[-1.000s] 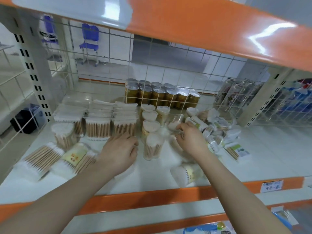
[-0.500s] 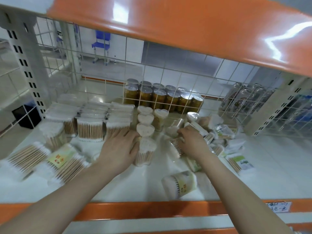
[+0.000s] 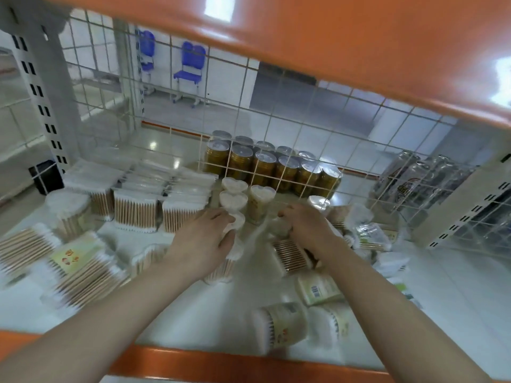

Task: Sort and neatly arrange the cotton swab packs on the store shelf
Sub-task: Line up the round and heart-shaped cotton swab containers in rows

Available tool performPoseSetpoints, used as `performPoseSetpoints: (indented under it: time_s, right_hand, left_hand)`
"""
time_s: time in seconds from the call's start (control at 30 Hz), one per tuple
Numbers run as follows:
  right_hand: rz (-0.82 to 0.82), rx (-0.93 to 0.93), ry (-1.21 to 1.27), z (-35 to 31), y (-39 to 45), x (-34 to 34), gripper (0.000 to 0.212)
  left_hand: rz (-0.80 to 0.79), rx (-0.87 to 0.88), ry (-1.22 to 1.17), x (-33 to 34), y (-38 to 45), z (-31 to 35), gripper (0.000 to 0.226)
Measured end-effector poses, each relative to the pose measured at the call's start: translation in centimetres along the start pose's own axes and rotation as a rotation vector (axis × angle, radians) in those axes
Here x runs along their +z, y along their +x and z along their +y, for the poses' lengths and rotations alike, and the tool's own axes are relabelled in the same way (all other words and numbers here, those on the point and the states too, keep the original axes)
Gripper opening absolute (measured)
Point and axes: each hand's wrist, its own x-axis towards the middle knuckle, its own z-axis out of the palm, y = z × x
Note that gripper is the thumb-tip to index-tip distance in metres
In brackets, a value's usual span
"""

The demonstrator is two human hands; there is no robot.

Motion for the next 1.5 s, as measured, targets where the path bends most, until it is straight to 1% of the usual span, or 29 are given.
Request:
performPoseSetpoints:
  time_s: [0.07, 0.2, 0.4, 0.47, 0.57, 0.67, 0.8, 0.9, 1.0, 1.13, 1.23, 1.33, 1.4, 1.5]
  right_hand:
    - [-0.007, -0.01, 0.009, 0.4, 0.4, 0.1, 0.033]
    - [-0.033, -0.04, 0.02, 0.9, 0.9, 0.3, 0.03]
    - [-0.051, -0.053, 0.068, 0.8, 1.3, 0.2, 0.027]
    - [-0.046, -0.041, 0.121, 0.6, 1.2, -0.3, 0.026]
    - [-0.031, -0.038, 0.193, 0.3, 0.8, -1.0, 0.025]
    - [0.009, -0.038, 0.231, 0.1, 0.5, -0.9, 0.023]
    - [0.034, -0.03, 0.297, -0.3, -0.2, -0.5, 0.021]
    - [0.051, -0.008, 0.386, -0.6, -1.0, -0.6, 0.018]
    - [0.09, 0.067, 0.532, -1.1, -2.0, -1.2, 0.034]
    - [0.133, 0.183, 0.759, -1.5, -3.2, -2.2, 0.04]
    - [0.14, 0.223, 0.894, -1.6, -3.8, -3.0, 0.04]
    - [0.118, 0.192, 0.976, -2.2, -4.5, -4.1, 0.032]
    - [0.101, 0.147, 1.021, -2.6, -5.1, -4.7, 0.025]
    - [0.059, 0.068, 1.063, -3.3, -5.9, -5.4, 0.028]
  left_hand:
    - [-0.012, 0.004, 0.014, 0.3, 0.2, 0.0, 0.045]
    - [0.03, -0.006, 0.008, 0.8, 0.4, 0.1, 0.054]
    - [0.067, -0.015, -0.034, 0.9, 0.5, -0.1, 0.055]
    - [0.085, -0.006, -0.046, 0.8, 0.6, -0.1, 0.056]
    - [0.11, 0.012, -0.046, 0.7, 0.6, -0.2, 0.051]
    - [0.091, 0.008, -0.061, 0.4, 0.8, 0.0, 0.033]
    - [0.058, 0.015, -0.05, 0.1, 0.9, 0.3, 0.033]
    - [0.074, 0.026, -0.044, 0.1, 0.6, 0.5, 0.033]
    - [0.081, 0.008, -0.032, 0.1, 0.4, 0.7, 0.035]
    - [0.113, 0.013, -0.017, 0.3, 0.2, 0.5, 0.039]
    - [0.091, -0.006, -0.003, 0.2, 0.0, 0.7, 0.046]
    - [0.091, 0.009, 0.018, 0.1, 0.0, 0.9, 0.053]
    - [0.029, 0.017, 0.055, 0.0, 0.1, 1.0, 0.058]
    - [-0.052, 0.038, 0.095, -0.1, 0.6, 0.9, 0.066]
